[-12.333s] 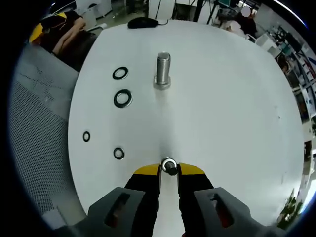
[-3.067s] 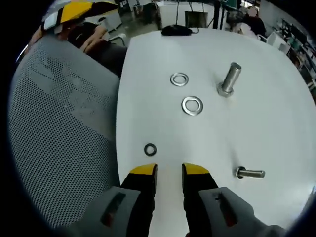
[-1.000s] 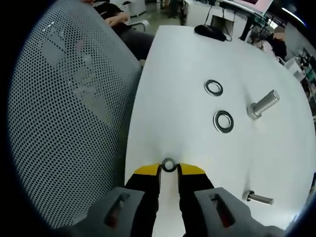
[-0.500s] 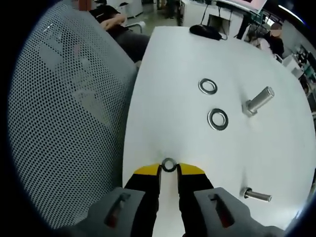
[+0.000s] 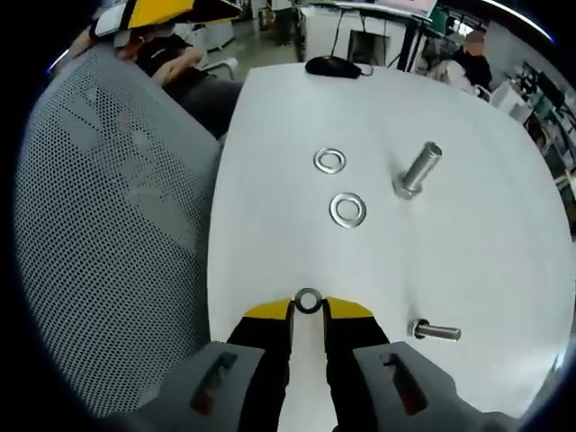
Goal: Place the washer onto the threaded stud by aligning its center hole with the stud, sliding it down to the base, and recovering from edge contact or off-axis alignment until the washer reaches the visible bottom stop.
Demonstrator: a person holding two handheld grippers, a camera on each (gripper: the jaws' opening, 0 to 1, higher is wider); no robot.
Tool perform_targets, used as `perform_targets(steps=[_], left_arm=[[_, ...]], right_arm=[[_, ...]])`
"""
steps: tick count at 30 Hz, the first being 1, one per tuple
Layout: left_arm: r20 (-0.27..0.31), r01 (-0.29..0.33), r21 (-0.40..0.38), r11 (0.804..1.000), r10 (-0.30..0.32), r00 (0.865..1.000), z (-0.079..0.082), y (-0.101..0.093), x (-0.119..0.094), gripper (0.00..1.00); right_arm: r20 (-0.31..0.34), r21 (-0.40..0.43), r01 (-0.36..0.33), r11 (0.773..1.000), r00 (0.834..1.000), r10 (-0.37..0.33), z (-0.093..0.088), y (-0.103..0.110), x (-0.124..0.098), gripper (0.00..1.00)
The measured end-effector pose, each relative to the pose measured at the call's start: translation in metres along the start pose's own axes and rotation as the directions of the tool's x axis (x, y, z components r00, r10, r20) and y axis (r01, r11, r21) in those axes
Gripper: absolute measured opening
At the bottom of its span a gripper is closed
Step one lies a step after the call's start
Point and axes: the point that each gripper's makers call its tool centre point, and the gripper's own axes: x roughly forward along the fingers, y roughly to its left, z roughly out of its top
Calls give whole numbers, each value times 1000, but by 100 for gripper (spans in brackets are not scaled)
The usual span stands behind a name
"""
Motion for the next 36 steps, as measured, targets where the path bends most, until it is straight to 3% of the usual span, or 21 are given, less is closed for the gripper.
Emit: perform_targets(steps=[20, 36], left_arm=[[6, 2, -3, 1000, -2, 1000, 1, 0, 0, 25], [6, 3, -5, 1000, -3, 1000, 1, 0, 0, 25]], right_arm=[[25, 127, 102, 987, 994, -106, -20, -49, -45, 15], [5, 84, 177, 981, 984, -178, -16, -77, -61, 15]])
